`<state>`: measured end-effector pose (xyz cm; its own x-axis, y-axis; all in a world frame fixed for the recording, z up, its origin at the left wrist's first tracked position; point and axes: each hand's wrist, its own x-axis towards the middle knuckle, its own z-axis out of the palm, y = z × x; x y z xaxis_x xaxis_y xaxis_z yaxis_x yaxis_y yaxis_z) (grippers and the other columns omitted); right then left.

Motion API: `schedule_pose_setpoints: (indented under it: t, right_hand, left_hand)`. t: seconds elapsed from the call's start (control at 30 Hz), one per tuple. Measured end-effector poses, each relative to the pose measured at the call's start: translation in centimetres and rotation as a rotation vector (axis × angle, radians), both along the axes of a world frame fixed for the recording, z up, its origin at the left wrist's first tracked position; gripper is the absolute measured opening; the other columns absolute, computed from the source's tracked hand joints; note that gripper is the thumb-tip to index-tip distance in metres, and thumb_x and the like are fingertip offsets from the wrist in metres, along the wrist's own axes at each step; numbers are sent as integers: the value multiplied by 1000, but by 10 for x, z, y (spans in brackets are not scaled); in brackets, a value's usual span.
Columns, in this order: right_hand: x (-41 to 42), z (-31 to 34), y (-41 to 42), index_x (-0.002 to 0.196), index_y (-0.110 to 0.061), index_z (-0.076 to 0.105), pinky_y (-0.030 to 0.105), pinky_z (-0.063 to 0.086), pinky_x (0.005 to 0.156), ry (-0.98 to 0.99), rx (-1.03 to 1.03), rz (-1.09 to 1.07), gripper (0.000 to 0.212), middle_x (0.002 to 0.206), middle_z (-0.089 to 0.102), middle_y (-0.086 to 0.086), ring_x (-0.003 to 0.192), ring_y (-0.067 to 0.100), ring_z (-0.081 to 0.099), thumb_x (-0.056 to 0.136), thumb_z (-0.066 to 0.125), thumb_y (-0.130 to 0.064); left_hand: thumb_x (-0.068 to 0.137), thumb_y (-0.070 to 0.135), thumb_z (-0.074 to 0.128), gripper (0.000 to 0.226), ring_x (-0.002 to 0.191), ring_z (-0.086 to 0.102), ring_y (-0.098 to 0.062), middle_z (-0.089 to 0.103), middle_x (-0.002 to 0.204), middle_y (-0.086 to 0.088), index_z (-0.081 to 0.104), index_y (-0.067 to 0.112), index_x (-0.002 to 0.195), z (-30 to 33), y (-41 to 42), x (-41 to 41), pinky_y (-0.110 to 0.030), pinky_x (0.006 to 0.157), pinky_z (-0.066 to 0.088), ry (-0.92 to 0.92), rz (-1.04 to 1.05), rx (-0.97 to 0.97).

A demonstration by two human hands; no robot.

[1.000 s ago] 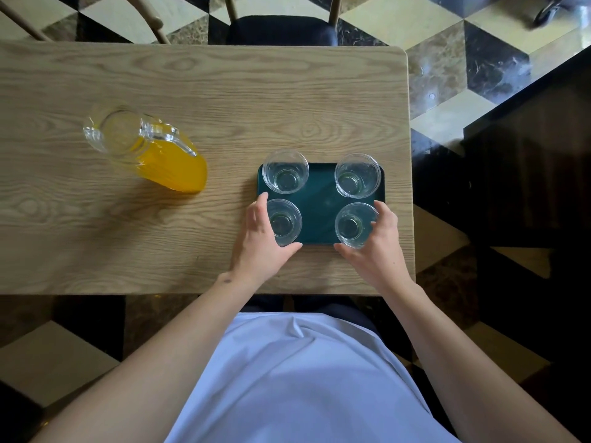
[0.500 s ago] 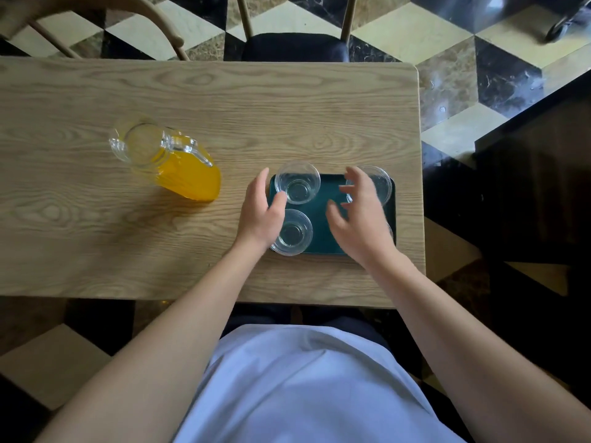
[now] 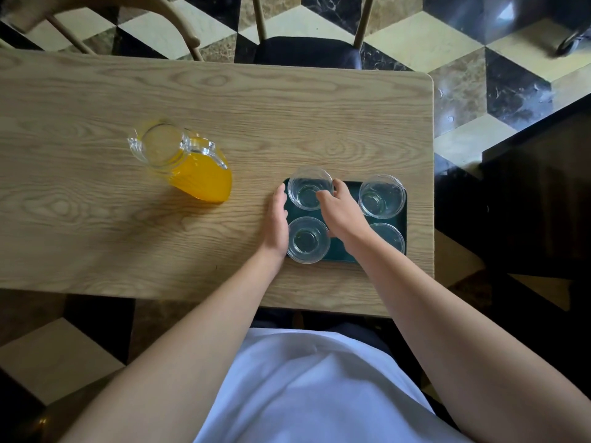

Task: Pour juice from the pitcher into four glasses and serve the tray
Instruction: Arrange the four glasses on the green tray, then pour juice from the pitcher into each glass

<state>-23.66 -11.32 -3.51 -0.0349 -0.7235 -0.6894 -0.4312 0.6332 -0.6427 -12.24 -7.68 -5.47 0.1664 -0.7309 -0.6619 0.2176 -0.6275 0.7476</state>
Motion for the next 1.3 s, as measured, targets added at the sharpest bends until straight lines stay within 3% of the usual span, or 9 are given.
schedule_pose_setpoints:
  t: [0.17,0.33,0.53,0.6,0.67,0.83,1.0,1.13,1.3]
  right_hand:
    - [-2,-3,1,150,-26,40,50,58,93,4,16,-19,54,100,62,-12,87,12,61,97,44,-32]
    - [-5,-6,2,153,-24,37,48,56,95,25,34,32,58,100,62,-13,89,14,63,97,46,-36]
    - [-7,3,8,154,-11,32,28,47,73,103,14,119,67,101,65,-3,88,13,63,98,48,-42]
    - [-9,11,11,159,-7,24,25,40,94,186,-126,162,77,139,60,7,125,22,58,97,51,-43]
    - [-5,25,11,160,-10,25,31,33,109,212,-297,193,78,160,43,9,146,23,41,96,55,-42]
    - [45,43,-4,148,-15,44,32,44,104,63,-396,340,61,142,58,4,128,17,56,94,65,-34]
    - [105,36,-24,142,-11,50,33,46,102,3,-421,470,56,140,58,6,124,19,57,92,71,-26]
    - [132,25,-38,119,-12,64,31,44,95,4,-470,417,40,119,63,4,116,22,57,86,77,-31]
    - [142,18,-49,97,-6,65,38,48,88,-141,-419,360,29,97,67,5,98,23,62,86,78,-29]
  left_hand:
    - [107,46,24,44,138,37,-12,43,149,14,42,34,145,-4,1,0,-41,118,29,-26,-40,-13]
    - [106,48,29,28,93,52,8,61,86,42,55,51,98,1,-2,5,-17,79,46,-64,-93,-2]
    - [106,51,28,32,125,46,-14,52,128,26,49,42,129,1,3,11,-31,103,40,-33,-133,-6]
    - [102,56,33,52,131,48,-18,46,149,9,41,29,147,4,10,21,-39,108,41,-83,-82,7]
    - [94,56,42,51,118,60,-13,57,138,5,51,29,136,9,22,41,-39,99,50,-196,42,-36]
    - [85,30,60,20,87,68,-16,68,102,-1,58,33,105,15,43,109,-47,81,58,-476,338,-109]
    - [67,38,72,57,93,65,-8,60,116,1,48,33,119,4,26,169,-31,78,53,-570,336,-147]
    - [51,37,84,95,106,60,2,53,127,3,33,29,131,-16,10,192,-21,85,48,-390,127,-257]
    - [51,36,95,108,117,63,-34,62,129,-20,39,1,137,-27,-6,205,-48,95,53,-313,91,-358]
